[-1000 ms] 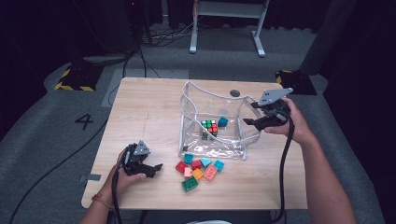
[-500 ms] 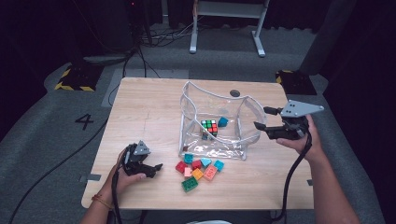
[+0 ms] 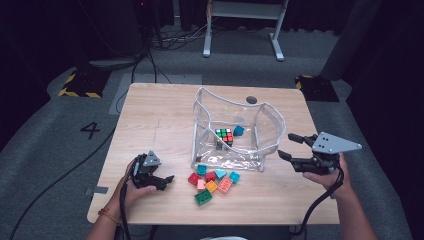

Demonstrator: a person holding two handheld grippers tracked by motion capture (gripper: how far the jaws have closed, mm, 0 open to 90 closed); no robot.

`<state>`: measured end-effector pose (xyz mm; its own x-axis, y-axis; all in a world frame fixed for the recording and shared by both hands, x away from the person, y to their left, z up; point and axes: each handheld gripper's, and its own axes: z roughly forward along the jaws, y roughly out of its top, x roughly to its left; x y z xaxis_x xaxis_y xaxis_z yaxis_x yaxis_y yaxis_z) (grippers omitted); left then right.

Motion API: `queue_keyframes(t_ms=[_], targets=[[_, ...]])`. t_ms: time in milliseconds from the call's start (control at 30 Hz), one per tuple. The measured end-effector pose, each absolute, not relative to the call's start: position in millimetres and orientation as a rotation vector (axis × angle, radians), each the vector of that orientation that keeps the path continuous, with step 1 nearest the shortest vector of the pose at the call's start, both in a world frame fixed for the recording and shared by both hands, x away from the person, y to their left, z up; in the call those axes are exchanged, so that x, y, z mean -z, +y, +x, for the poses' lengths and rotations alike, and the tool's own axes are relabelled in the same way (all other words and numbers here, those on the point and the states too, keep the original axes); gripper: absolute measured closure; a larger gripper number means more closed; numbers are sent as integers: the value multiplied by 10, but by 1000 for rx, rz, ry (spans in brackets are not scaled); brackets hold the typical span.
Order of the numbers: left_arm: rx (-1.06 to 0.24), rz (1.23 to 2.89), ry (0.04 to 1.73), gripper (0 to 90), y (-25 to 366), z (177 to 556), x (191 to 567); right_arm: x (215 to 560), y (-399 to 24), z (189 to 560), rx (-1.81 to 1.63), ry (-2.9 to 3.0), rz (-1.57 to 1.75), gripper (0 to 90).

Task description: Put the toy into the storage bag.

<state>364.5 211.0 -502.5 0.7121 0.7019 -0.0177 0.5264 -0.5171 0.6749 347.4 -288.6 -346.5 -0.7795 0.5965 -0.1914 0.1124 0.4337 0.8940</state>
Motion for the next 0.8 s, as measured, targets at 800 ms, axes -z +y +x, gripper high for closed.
queue_keyframes(t_ms=[800], targets=[[-345,2236,939,116,2105,3638,5028,4476,-2553,3240,-1301,2433,589,397]])
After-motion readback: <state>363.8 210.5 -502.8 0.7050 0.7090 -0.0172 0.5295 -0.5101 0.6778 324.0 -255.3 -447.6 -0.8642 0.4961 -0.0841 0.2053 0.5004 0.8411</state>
